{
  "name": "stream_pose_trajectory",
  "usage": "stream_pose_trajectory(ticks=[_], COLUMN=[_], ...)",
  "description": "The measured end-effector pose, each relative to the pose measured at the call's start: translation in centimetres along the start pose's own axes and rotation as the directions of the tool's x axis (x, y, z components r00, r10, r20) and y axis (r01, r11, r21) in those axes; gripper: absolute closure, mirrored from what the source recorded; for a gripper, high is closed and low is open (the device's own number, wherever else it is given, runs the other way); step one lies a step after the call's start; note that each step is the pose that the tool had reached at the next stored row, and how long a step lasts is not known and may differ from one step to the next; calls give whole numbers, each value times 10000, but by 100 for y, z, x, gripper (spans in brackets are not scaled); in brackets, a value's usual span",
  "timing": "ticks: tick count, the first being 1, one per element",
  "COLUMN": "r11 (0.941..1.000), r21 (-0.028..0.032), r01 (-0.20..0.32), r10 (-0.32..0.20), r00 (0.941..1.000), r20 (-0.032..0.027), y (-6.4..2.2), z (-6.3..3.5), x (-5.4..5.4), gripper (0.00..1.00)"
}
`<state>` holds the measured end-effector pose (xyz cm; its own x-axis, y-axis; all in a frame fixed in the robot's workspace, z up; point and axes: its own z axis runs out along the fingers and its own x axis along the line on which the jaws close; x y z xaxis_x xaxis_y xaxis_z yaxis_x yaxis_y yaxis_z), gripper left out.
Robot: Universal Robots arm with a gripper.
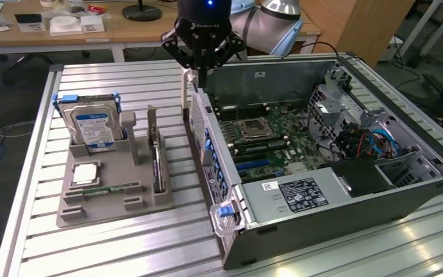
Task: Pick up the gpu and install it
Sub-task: 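Reach for the gpu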
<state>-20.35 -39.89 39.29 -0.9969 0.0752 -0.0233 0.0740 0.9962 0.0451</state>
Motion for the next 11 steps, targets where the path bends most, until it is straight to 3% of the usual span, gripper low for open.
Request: stream_pose_trajectory(ticks=[4, 5, 11], r11=[10000, 10000, 10000], r21=[0, 0, 0], r01=[-2, -2, -1], r10=[2, 2, 1], r00=[10000, 10000, 10000], r20=[0, 0, 0], y=[0, -6, -6], z=[0, -2, -2], x=[3, 83, 83], gripper=[89, 89, 89])
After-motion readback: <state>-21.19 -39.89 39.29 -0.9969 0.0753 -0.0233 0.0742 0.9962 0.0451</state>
